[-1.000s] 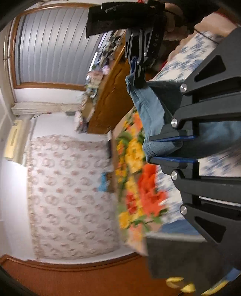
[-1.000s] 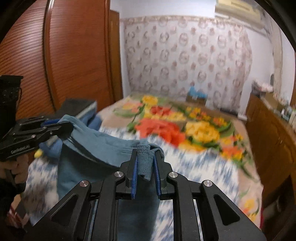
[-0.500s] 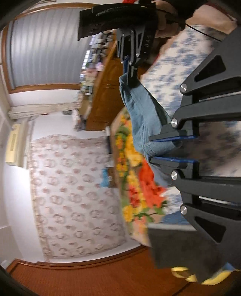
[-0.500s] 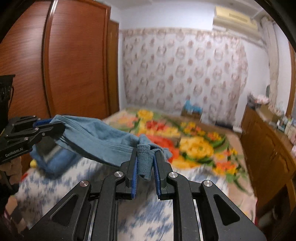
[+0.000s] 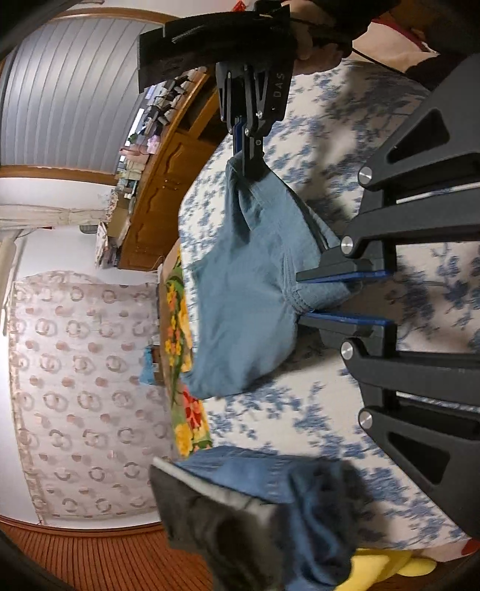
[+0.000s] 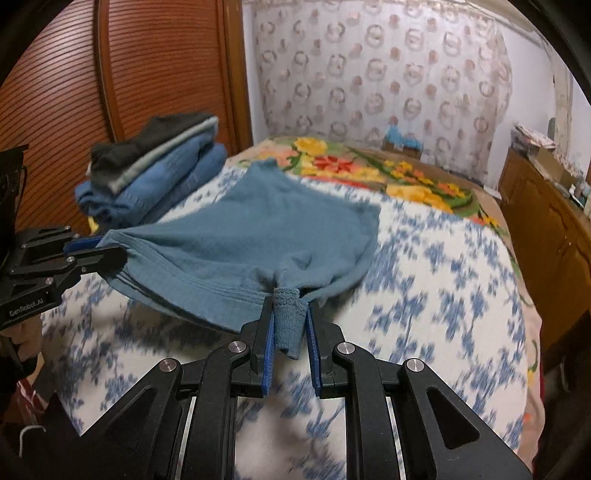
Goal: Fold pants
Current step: 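Swing the held teal shorts and lay them back flat with both tools, then fold the held edge over the rest of the shorts with both tools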
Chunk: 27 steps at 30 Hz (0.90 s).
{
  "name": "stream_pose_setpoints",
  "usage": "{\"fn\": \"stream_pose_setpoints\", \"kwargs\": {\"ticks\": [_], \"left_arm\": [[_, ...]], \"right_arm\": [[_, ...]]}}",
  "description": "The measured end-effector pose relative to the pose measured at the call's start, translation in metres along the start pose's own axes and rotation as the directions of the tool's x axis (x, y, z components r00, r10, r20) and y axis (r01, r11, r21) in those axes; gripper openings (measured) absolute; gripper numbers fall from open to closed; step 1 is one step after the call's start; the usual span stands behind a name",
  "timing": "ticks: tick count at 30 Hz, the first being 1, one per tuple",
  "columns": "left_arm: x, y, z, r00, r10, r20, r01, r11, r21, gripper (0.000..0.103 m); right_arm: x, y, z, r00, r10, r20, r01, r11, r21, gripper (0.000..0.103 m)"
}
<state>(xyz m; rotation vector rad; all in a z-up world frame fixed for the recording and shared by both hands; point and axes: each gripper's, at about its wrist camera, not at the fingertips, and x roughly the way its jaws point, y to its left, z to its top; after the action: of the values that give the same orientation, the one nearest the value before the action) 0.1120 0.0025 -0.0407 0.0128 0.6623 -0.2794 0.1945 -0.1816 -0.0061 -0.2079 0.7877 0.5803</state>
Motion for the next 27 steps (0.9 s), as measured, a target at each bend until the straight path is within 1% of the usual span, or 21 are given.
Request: {"fn": "stream_pose_setpoints", "kwargs": {"ticks": [8,13,16,24,27], "left_arm": [[-0.017,-0.008,-0.019,1.0,-0.002,-0.004,0.001,1.0,-0.02,0.012],[-0.023,-0.016,-0.033,1.0,0.002,-0.02,-0.002,1.0,-0.019,0.012],[-0.026,-0.02,-0.044,0.999,-0.001,-0.032,0.0,1.0,-0.022,0.012],[-0.014,-0.02,-0.063,0.997,0.008,-0.074,-0.011,0.999,-0.035,0.013],[-0.012,-0.019,-0.065,0.997,0.007,-0.079,-0.01,0.999,-0.044,0.013]], "right_arm": [[-0.01,0.016,-0.026,1.0,0.006,-0.009,-0.005,1.0,0.031,0.013],[-0.02,0.02,-0.038,1.0,0.017,-0.005,-0.017,0.999,0.042,0.013],[-0.022,0.024,-0.05,1.0,0.019,-0.013,-0.018,0.999,0.046,0.013],[-0.009,0.029,-0.078,0.999,0.01,-0.048,-0.007,0.998,0.064,0.013],[-0.009,0.027,-0.081,0.999,0.018,-0.04,-0.015,0.997,0.076,0.014]]}}
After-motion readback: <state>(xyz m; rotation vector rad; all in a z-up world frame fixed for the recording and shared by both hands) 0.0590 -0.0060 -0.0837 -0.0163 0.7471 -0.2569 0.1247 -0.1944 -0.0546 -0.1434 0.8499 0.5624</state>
